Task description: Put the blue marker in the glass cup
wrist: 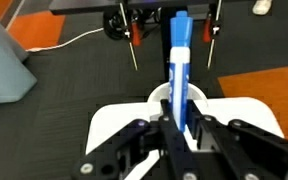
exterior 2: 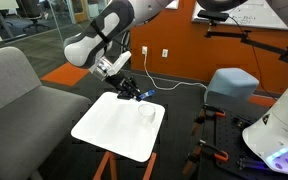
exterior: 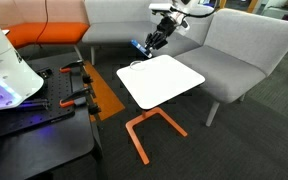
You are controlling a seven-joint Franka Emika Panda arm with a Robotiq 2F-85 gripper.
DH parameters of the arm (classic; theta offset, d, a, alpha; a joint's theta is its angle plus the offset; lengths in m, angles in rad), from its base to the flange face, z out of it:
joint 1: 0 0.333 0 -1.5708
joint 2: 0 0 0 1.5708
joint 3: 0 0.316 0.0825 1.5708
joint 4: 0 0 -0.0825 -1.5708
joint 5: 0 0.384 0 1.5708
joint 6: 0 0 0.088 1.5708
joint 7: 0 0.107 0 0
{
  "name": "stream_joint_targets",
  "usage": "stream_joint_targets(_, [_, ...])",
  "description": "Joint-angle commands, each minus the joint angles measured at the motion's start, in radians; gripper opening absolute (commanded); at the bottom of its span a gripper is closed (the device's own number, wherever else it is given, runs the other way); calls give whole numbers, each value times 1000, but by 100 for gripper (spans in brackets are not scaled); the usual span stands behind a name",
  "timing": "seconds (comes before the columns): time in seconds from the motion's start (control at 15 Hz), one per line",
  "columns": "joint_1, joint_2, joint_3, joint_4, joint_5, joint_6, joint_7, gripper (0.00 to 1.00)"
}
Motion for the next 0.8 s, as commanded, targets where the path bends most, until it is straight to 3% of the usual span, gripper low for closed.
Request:
stream_joint_targets(0.0, [-15, -7, 13, -32, 37, -30, -6, 5])
stream_joint_targets(0.6, [-16, 2, 9, -126, 58, -6, 4, 5])
stream_joint_targets(0.67, [-13, 4, 7, -125, 54, -8, 6, 32])
stream_joint_targets(0.73, [-13, 3, 6, -125, 52, -3, 6, 46])
